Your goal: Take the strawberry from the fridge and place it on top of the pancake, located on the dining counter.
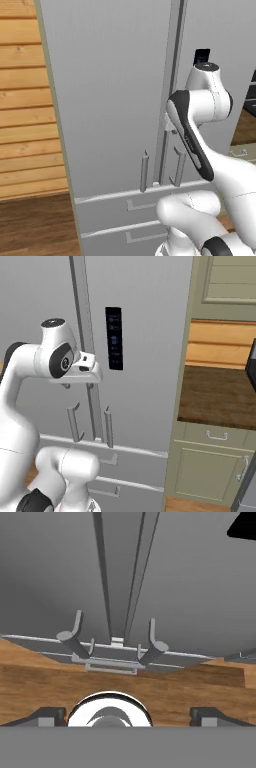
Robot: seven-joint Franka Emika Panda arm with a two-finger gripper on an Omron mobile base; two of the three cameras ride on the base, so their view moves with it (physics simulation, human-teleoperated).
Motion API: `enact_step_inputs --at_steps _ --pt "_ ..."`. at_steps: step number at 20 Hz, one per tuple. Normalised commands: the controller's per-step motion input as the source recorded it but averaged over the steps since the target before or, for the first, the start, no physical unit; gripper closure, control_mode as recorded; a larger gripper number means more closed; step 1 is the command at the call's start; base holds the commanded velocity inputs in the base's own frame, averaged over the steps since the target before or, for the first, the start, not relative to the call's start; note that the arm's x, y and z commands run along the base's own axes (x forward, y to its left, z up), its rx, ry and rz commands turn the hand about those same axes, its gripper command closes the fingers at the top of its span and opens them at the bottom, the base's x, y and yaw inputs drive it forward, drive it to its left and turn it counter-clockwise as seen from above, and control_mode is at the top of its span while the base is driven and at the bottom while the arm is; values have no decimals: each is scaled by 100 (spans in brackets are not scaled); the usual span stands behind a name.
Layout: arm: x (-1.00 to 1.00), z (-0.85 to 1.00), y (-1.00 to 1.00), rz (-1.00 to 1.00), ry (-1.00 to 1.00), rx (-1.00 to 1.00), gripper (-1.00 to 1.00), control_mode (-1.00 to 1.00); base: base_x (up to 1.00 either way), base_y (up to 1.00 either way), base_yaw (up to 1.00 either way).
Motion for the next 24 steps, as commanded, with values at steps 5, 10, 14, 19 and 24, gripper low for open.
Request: enact_step_inputs --at_steps 5,10,14,19,24 --pt "-24 -37 -31 -2 0 -5 -100 -100 0 0 0" --pt "-53 -28 -29 -5 0 0 -100 -100 0 0 0" --pt "-57 -54 -18 -9 0 0 -100 -100 0 0 0" --pt "0 0 0 0 0 0 -100 100 -59 13 -4" --pt "0 0 0 0 0 0 -100 100 -61 25 0"
